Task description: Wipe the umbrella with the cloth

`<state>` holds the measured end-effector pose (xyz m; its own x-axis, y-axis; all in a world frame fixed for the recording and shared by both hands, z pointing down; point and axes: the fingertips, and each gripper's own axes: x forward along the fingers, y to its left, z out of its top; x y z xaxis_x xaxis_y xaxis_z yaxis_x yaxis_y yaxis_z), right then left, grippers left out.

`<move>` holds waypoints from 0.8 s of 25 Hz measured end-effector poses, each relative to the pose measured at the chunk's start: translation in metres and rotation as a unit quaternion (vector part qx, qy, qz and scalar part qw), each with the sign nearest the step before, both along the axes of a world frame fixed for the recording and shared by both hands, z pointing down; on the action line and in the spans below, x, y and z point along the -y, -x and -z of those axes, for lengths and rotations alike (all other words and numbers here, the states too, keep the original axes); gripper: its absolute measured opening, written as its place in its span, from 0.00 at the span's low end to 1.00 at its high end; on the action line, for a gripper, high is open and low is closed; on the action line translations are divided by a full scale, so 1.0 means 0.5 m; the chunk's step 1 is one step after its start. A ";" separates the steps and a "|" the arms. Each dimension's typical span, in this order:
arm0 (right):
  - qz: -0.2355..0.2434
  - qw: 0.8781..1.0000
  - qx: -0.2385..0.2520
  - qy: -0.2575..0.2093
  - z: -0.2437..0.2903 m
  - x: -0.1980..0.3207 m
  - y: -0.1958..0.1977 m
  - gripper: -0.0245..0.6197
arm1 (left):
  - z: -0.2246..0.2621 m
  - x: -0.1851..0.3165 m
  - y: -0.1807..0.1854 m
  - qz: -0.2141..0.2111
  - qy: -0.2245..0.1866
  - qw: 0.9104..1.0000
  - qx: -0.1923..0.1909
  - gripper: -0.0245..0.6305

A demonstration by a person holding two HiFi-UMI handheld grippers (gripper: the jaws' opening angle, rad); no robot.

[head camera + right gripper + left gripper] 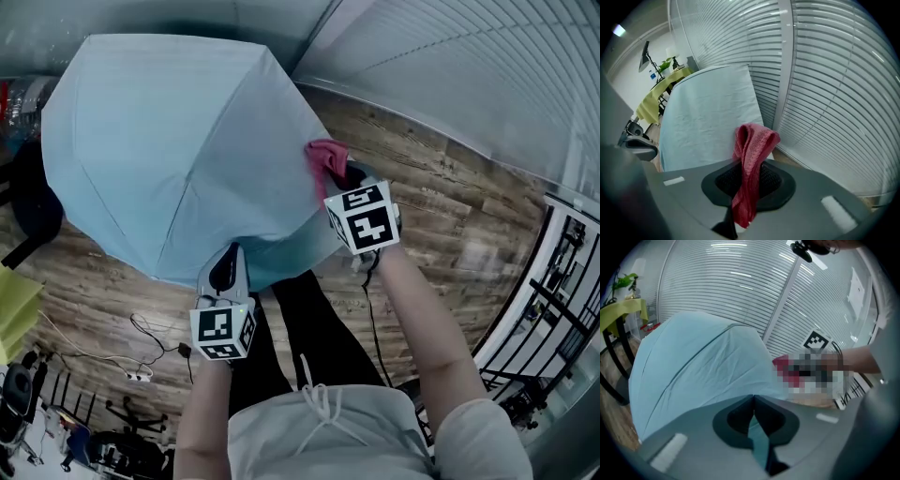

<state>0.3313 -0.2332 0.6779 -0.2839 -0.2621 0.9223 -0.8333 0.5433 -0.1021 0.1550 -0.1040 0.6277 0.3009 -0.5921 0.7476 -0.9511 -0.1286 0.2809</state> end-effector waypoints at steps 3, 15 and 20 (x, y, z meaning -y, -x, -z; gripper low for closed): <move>0.002 1.000 -0.014 -0.002 -0.010 0.012 -0.022 0.13 | -0.009 0.004 0.008 0.006 0.003 1.000 0.010 0.05; -0.035 0.997 -0.067 -0.020 -0.033 0.014 -0.129 0.13 | 0.005 -0.011 -0.035 0.001 -0.001 1.000 -0.004 0.05; -0.070 0.991 -0.092 -0.068 0.039 -0.007 -0.129 0.13 | 0.037 -0.031 -0.024 -0.023 -0.016 0.999 -0.021 0.05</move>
